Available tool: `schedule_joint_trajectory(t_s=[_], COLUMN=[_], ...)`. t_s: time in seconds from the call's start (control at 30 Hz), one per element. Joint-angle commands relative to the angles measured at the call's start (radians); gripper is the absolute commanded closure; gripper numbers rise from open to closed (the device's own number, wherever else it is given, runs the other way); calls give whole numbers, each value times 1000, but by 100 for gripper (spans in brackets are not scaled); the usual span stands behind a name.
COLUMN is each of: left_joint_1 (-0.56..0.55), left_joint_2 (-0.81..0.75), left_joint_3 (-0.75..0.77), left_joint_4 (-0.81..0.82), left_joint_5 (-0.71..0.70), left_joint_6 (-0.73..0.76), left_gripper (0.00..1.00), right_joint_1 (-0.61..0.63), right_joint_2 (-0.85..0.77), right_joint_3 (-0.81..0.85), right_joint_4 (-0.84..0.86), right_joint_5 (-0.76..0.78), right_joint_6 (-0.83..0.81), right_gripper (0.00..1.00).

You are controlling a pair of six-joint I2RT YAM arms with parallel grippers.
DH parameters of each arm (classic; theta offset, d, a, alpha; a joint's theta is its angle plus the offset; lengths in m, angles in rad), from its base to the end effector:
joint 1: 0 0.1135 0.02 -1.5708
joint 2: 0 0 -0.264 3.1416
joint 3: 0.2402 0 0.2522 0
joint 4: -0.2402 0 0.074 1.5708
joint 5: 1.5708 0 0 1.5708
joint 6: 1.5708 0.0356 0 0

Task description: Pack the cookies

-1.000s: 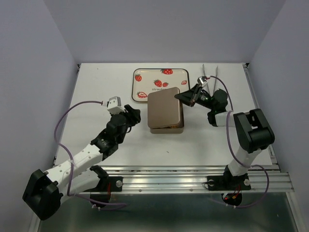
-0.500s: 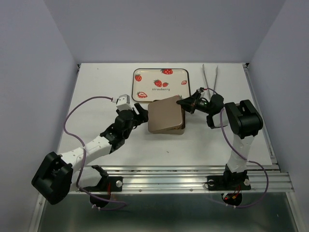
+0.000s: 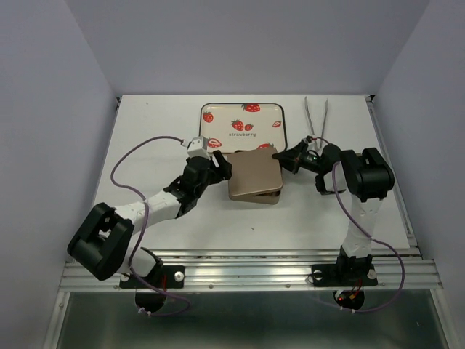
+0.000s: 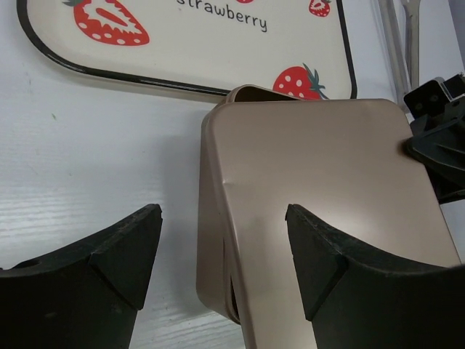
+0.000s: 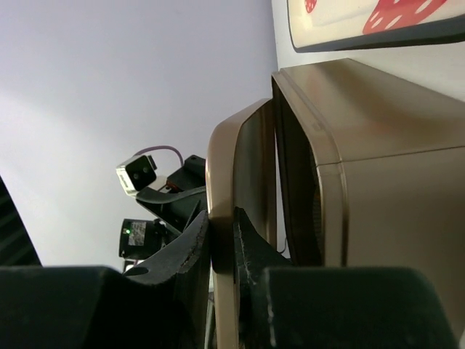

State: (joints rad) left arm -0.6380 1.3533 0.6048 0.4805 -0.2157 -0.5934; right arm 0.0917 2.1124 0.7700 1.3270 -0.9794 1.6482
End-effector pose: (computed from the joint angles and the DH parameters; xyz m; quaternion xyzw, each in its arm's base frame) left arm 0.2361 -0.1656 0.2197 -0.0476 0.7919 -0.2782 0.5415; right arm 0.3596 0.0627 0.1133 0.2064 0.6795 0.6894 0.1431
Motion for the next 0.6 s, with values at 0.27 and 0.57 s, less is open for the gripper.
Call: schedule_joint_trajectory(t_s=[0.27,0.57], left_joint_1=[17,17], left_joint_2=[168,263], left_joint_3=[115,162], left_joint_4=[125,153], left_joint_5=[124,139], left_joint_6=[35,38], left_gripper=[25,33], right_joint_1=[-24,-43], right_joint_2=[24,-3], right_joint_3=[-44,-64], right_joint_4=[422,373], right_joint_5=[-30,-33], right_joint_6=[-175,-261], right_gripper=[86,60])
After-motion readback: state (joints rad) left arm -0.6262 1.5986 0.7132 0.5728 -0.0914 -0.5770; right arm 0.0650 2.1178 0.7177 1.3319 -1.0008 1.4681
